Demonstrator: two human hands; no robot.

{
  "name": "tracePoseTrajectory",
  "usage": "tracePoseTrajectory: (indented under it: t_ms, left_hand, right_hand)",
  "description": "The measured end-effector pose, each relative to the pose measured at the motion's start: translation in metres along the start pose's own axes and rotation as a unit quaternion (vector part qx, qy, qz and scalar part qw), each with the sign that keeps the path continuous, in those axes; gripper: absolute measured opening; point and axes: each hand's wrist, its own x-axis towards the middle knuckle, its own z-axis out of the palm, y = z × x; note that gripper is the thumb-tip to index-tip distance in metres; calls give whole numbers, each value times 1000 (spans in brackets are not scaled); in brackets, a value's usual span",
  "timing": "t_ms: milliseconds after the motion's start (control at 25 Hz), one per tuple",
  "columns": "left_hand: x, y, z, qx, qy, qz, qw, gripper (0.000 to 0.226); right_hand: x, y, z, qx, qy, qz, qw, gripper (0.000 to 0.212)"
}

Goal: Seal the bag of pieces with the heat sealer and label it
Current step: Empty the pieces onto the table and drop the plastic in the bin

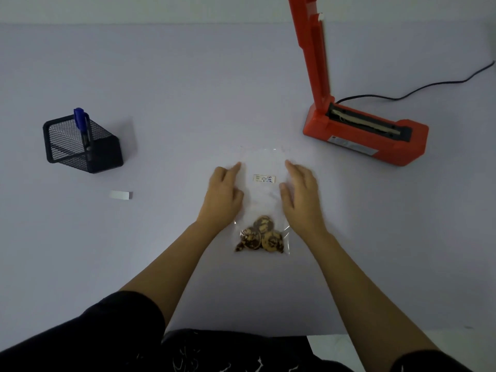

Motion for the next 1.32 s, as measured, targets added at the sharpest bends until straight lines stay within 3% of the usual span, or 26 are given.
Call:
tracePoseTrajectory:
  t_ms: [80,200,280,360,480,760,1080,1320]
  left_hand:
    - [-14,4,-8,-58,73,-132,987,42]
    - [-35,17,-5,-82,22,-251,964,48]
    - [-41,26,3,-146,-3,-300,943,44]
    - [-39,28,6,-208,32,-335,918,32]
    - [-27,25,-7,-253,89,-343,900,21]
    - [71,-9,-81,-259,151,-296,907,18]
    - [216,-58,-116,-223,117,-290,923,20]
    - [253,-76,-111,-203,101,-284,932,19]
  right_hand:
    - [-22,-6,-11,50,54,81,994,49]
    - [-56,-10,-13,70,-48,224,971,76]
    - [-66,-13,-7,81,-121,245,958,90]
    - [-66,-18,-2,81,-134,223,962,92]
    - [-46,-32,3,90,-116,201,969,89]
    - [64,-91,28,116,-91,132,980,89]
    - [206,-116,72,129,-75,148,978,88]
    - [243,-109,87,105,-70,155,980,86]
